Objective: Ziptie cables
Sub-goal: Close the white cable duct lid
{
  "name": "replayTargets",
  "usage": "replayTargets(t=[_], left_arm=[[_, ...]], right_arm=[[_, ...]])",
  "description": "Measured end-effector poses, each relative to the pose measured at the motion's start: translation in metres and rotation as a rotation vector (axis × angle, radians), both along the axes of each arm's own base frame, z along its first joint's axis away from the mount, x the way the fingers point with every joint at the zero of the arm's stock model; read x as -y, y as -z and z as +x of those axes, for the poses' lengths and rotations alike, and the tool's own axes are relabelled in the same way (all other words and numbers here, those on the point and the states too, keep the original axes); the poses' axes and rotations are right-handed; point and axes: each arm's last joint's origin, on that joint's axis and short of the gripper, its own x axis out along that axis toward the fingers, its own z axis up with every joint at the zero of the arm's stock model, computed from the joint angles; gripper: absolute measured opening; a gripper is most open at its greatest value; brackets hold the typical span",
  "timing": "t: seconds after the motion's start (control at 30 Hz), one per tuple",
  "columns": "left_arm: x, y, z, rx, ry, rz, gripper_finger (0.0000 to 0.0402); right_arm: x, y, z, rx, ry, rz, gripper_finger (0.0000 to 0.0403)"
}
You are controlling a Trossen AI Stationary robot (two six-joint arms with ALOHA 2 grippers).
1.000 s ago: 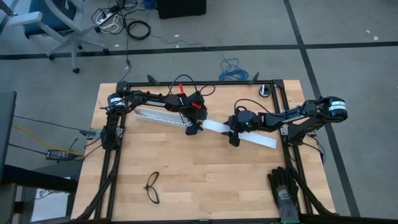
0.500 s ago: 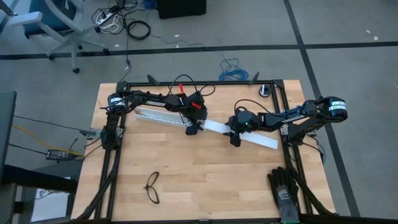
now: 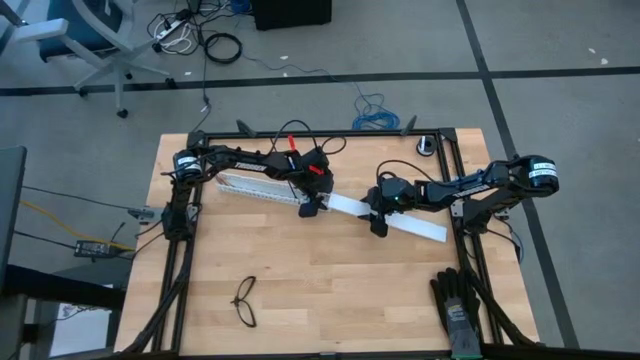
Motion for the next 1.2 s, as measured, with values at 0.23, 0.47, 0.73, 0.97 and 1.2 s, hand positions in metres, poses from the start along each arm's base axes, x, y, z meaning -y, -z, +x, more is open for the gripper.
replayTargets(t=[0.23, 0.47, 0.73, 0.97, 1.2], left_arm=[[0.0, 0.0, 0.0001, 0.001, 0.0, 0.0, 0.0235], [-0.0005, 0.0, 0.0006, -0.007, -0.022, 0.034, 0.0235], [0.0045, 0.0021, 0.0027, -0.021, -0.034, 0.077, 0.0279], [0.0068, 0.003, 0.0034, -0.036, -0.049, 0.112, 0.0312], [0.0085, -0.0042, 0.0031, -0.021, -0.044, 0.115, 0.0314]], right_arm=[[0.0005, -0.0025, 0.0018, 0.03, 0.003, -0.017, 0.0268], [0.001, -0.007, 0.0047, 0.081, -0.007, -0.04, 0.0264], [0.0011, -0.0078, 0.0052, 0.092, -0.004, -0.039, 0.0265], [0.0012, -0.0078, 0.0052, 0.093, 0.001, -0.036, 0.026], [0.0012, -0.0088, 0.0057, 0.104, 0.002, -0.037, 0.0263]])
